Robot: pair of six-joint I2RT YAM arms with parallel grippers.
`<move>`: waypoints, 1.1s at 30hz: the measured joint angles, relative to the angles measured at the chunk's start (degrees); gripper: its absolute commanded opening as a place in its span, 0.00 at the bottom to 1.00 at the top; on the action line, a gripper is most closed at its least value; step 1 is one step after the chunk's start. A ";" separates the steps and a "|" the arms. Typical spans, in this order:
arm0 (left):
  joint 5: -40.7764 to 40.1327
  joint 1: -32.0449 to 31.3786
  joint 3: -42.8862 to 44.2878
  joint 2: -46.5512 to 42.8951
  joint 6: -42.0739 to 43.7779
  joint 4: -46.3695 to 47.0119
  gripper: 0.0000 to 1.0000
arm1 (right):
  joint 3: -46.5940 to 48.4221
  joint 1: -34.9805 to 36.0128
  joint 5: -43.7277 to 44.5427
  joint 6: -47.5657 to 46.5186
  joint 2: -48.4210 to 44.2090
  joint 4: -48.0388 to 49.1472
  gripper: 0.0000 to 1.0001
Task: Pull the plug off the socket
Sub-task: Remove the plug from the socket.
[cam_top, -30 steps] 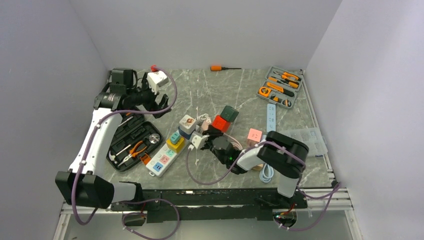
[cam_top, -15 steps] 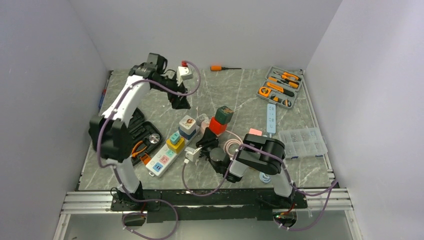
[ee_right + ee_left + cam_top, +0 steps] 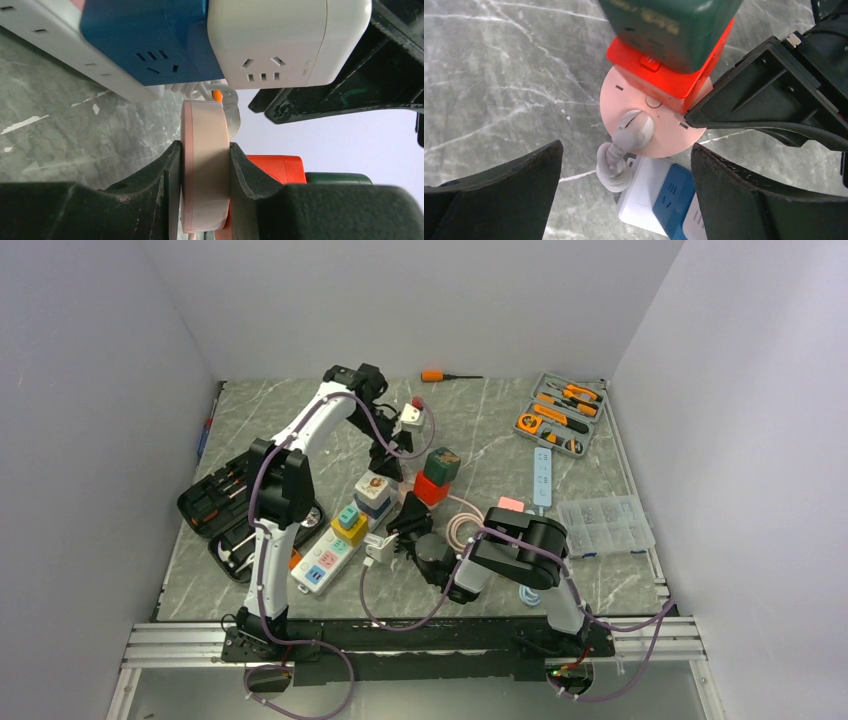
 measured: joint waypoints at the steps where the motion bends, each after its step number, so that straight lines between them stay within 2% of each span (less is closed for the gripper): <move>1: 0.04 -0.33 0.04 0.44 1.64 -0.96 0.99 | 0.04 0.00 -0.02 -0.11 0.00 0.00 0.00; 5: -0.72 -1.22 -0.26 1.01 6.88 -2.99 0.92 | 0.13 0.09 -0.24 -0.35 0.11 -0.87 0.00; 14: -5.60 -1.49 -2.58 1.11 9.46 -0.76 0.79 | 0.24 0.20 -0.37 -1.64 0.13 -0.81 0.00; 18: -8.33 -1.64 -2.49 1.73 10.71 -1.88 0.63 | 0.35 0.20 -0.39 -2.40 0.13 -0.85 0.00; 23: -10.29 -1.75 -1.03 4.48 10.34 -2.51 0.55 | 1.25 0.15 -0.15 -3.54 0.15 -0.90 0.00; 24: -10.49 -1.75 -0.96 4.79 10.16 -2.47 0.52 | 1.42 0.15 -0.09 -3.67 0.20 -0.87 0.00; 27: -10.88 -1.86 -0.94 4.92 9.73 -2.36 0.33 | 1.99 0.15 0.42 -4.20 0.39 -0.85 0.00; 29: -11.04 -1.97 -0.61 4.92 9.22 -1.40 0.15 | 2.08 0.17 0.61 -4.61 0.42 -0.83 0.00; 30: -11.08 -1.99 -0.59 4.92 8.83 -1.27 0.02 | 2.10 0.17 0.70 -4.72 0.46 -0.87 0.00; 33: -11.21 -2.03 -0.50 4.92 8.22 -0.85 0.00 | 2.27 0.37 1.18 -5.33 1.33 -0.83 0.00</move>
